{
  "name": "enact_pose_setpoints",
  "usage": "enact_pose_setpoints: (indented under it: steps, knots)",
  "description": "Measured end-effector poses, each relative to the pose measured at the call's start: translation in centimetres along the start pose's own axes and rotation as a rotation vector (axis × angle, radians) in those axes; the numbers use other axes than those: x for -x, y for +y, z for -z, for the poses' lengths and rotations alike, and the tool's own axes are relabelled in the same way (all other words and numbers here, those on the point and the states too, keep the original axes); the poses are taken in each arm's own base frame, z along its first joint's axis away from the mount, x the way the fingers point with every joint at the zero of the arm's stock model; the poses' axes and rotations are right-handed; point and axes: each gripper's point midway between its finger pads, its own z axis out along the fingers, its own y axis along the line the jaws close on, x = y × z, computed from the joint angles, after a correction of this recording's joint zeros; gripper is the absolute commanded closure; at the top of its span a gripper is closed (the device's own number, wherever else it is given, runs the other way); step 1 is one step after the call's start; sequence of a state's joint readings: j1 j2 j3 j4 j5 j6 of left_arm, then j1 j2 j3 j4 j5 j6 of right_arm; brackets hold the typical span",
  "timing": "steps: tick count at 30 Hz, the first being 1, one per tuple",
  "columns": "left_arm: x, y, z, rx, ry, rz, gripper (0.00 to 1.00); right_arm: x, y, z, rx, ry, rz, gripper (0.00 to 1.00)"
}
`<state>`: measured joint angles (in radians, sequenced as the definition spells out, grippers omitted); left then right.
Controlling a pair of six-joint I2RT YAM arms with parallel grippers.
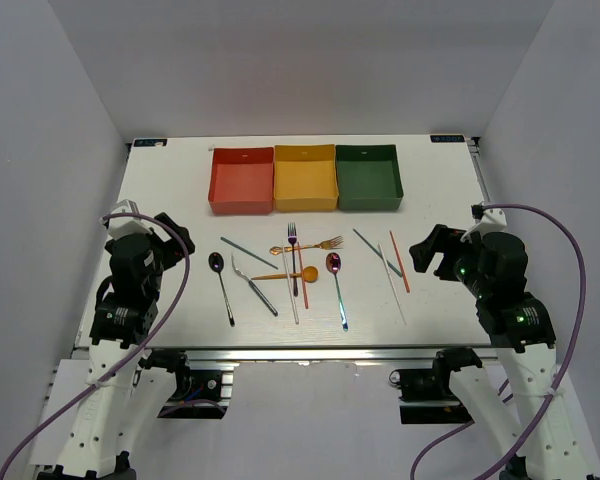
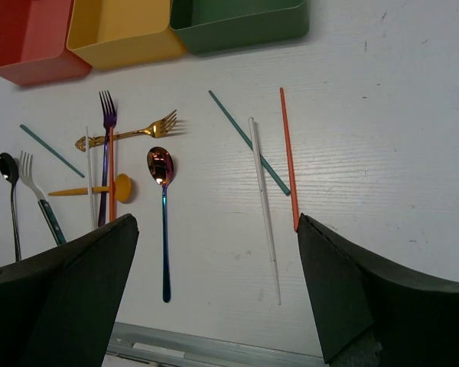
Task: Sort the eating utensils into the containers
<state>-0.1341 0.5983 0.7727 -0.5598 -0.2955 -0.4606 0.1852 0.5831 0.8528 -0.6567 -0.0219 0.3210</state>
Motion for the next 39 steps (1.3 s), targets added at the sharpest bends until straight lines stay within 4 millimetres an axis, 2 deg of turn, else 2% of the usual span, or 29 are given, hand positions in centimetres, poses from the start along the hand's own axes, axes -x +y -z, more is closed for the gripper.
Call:
enact_pose_setpoints:
  steps: [5,8,11,14,18,19,23,32,39]
  knots:
    - [-0.1,0.0,0.0,0.0,0.001,0.0,0.02,-0.1,0.0,-0.2,0.002,-0.003,0.0,0.11]
    - [-0.1,0.0,0.0,-0.001,0.0,0.001,0.02,-0.9,-0.2,-1.2,0.002,0.024,-0.003,0.11]
    - [-0.1,0.0,-0.1,-0.001,-0.001,0.001,0.02,-2.0,-0.9,-3.0,-0.028,0.092,-0.015,0.11]
    - [-0.1,0.0,-0.1,-0.002,-0.001,0.001,0.02,-3.4,-2.5,-5.9,-0.108,0.182,-0.013,0.11]
    - [-0.3,-0.1,-0.2,-0.004,0.007,-0.001,0.02,-7.0,-5.9,-9.4,-0.255,0.367,0.03,0.28]
    - [-0.4,-0.1,-0.3,-0.005,0.011,-0.002,0.02,-7.8,-6.5,-9.9,-0.281,0.407,0.04,0.38]
    - [-0.8,-0.3,-0.5,-0.011,0.029,-0.008,0.02,-9.0,-7.5,-11.9,-0.308,0.5,0.088,0.56]
    - [-1.1,-0.8,-0.7,-0.027,0.043,-0.013,0.02,-10.4,-7.0,-17.7,-0.255,0.616,0.192,0.57]
    - [-1.2,-1.0,-0.6,-0.04,0.049,-0.016,0.02,-12.2,-7.3,-18.9,-0.259,0.677,0.23,0.64]
